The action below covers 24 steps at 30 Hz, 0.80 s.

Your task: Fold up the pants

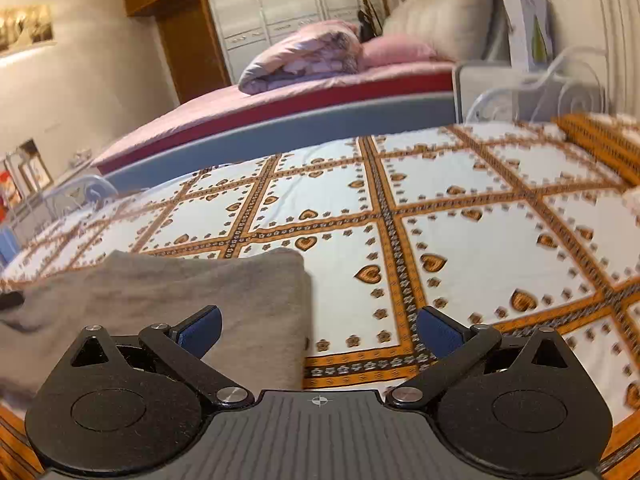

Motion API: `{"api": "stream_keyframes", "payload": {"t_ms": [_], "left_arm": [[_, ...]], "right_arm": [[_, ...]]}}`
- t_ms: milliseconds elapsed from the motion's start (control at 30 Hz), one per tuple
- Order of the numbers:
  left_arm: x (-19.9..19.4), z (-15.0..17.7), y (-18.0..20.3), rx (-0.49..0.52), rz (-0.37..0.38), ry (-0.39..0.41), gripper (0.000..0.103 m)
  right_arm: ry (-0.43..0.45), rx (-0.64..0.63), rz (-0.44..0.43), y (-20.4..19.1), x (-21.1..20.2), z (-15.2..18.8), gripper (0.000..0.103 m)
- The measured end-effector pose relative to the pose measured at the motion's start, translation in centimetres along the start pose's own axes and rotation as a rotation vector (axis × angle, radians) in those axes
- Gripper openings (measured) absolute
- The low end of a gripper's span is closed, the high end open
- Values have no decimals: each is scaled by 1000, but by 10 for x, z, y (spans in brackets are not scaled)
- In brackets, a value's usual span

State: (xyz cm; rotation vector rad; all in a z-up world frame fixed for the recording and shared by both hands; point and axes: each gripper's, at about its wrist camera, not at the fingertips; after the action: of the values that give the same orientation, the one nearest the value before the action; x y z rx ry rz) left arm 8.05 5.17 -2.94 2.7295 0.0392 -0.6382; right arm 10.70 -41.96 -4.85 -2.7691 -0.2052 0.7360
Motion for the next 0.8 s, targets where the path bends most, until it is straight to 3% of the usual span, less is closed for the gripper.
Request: {"api": "stream_keyframes", "payload": {"t_ms": [200,367,500,633,667,700,733,800], "left_arm": [[-54,-4,-123,-387,-133,65,27],[-66,5,-172,-442,-193,27,27],[-35,12,-195,-455,-203,-49,28],[-3,25,-219,-562,-93,-32,39],[2,27,-225,-591,-58,5,40],[4,29,-228,-610,-39,24,39],[4,29,-227,-613,-39,34,30],[-4,17,-210,-552,-21,77,23]], "right_arm": [[-8,-31,-55,-27,4,5,103],[-43,-48,-67,-39,11,14,103],[-69,-85,-74,-51,16,24,103],[-81,-98,-73,-59,21,27,103],[-77,-103,-75,-60,21,27,103],[-75,-108,-76,-60,21,27,103],[-74,-110,-73,-60,21,28,103],[-81,-104,-61,-56,24,29,103]]}}
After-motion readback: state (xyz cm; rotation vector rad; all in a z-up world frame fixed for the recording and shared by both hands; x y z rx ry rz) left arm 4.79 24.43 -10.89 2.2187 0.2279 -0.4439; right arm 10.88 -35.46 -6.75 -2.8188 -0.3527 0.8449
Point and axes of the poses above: each gripper's, at about its wrist camera, not at the fingertips, and x roughly the way its jaws point, y to its right, z to its underside, and after that the axes turned 8 degrees about y, right-handed
